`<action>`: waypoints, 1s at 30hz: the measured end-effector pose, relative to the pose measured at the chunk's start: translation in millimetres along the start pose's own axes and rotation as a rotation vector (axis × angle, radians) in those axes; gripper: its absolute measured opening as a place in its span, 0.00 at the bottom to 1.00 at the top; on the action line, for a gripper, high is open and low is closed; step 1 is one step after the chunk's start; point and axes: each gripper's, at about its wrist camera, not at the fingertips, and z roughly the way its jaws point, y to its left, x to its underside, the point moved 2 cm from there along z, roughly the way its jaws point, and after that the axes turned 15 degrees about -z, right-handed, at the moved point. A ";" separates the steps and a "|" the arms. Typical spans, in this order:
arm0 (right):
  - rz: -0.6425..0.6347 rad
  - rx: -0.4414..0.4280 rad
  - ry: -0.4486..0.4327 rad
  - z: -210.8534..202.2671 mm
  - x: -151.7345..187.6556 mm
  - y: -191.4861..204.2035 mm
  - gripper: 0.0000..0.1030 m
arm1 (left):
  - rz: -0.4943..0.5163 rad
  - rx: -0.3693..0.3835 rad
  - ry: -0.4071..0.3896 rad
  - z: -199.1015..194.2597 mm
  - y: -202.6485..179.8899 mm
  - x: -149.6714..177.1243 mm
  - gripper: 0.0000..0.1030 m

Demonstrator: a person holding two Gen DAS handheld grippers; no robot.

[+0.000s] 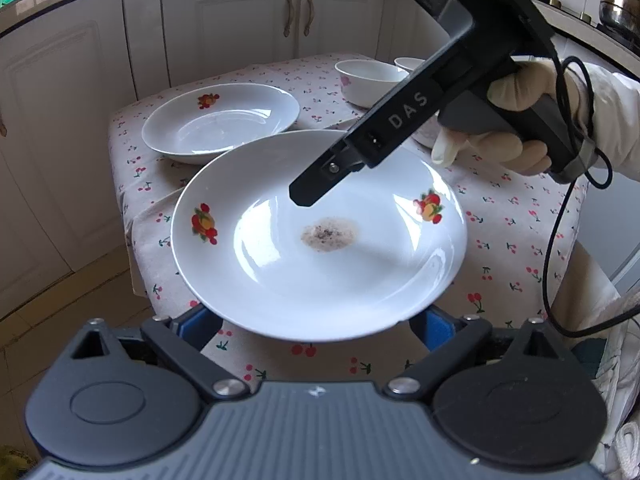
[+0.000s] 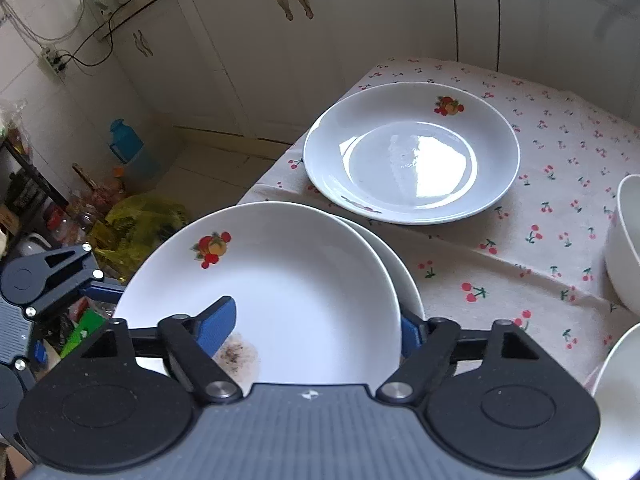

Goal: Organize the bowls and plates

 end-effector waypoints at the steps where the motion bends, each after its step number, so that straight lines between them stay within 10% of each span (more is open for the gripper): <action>1: -0.003 -0.002 0.002 0.0 0.0 0.3 0.84 | -0.004 0.001 0.003 0.1 0.3 -0.1 0.96; 30: 0.064 0.026 0.024 -36.3 16.8 5.0 0.84 | 0.011 -0.023 -0.028 -3.0 -10.5 1.4 0.96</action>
